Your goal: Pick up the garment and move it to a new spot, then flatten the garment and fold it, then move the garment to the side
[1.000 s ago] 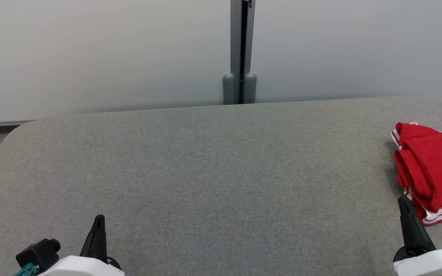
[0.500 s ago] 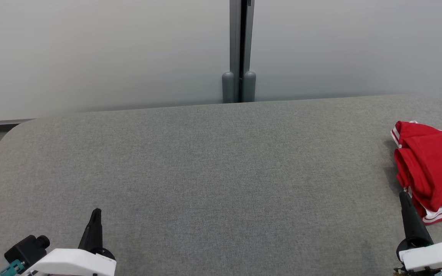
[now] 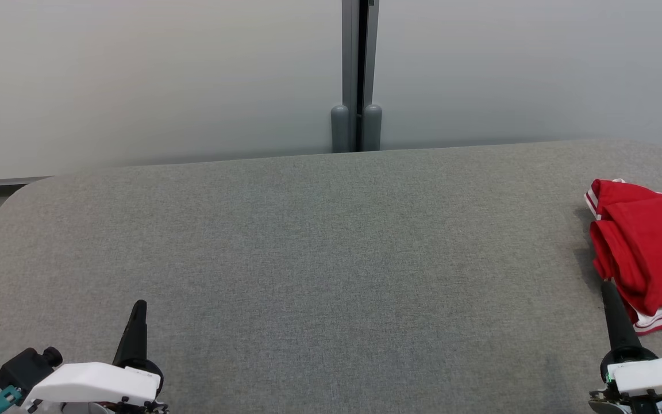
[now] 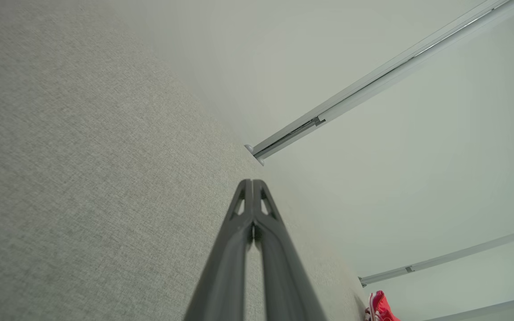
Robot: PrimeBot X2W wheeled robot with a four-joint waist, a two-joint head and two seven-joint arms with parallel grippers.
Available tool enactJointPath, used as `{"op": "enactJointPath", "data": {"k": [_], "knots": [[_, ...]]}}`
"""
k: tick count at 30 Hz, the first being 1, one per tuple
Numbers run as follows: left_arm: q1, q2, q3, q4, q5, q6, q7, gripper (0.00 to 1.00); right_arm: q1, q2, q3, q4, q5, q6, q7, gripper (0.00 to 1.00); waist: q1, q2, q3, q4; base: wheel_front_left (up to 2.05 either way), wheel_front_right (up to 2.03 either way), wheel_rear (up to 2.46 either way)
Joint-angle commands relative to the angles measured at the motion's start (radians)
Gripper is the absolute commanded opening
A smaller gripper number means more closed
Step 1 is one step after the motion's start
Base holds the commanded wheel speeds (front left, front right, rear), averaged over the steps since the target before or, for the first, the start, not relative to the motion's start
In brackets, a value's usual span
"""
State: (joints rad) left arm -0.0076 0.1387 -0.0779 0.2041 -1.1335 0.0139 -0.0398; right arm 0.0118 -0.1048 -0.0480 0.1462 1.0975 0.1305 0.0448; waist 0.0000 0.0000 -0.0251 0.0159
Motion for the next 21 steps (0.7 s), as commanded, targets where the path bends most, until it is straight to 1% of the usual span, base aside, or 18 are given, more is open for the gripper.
{"op": "enactJointPath", "data": {"k": [1,21], "knots": [[-0.026,0.001,0.013,-0.005,-0.025,-0.010,0.005,0.00,-0.026,-0.001,-0.005,-0.004,0.027,0.000,0.007,0.00,0.0000,0.0000,0.000,0.000,0.00,0.00,0.00],[-0.057,-0.025,0.071,0.011,-0.200,-0.062,0.053,0.00,-0.063,0.016,-0.025,0.034,0.210,0.000,0.027,0.00,0.0000,0.0000,0.009,-0.005,0.00,0.00,0.00]]}}
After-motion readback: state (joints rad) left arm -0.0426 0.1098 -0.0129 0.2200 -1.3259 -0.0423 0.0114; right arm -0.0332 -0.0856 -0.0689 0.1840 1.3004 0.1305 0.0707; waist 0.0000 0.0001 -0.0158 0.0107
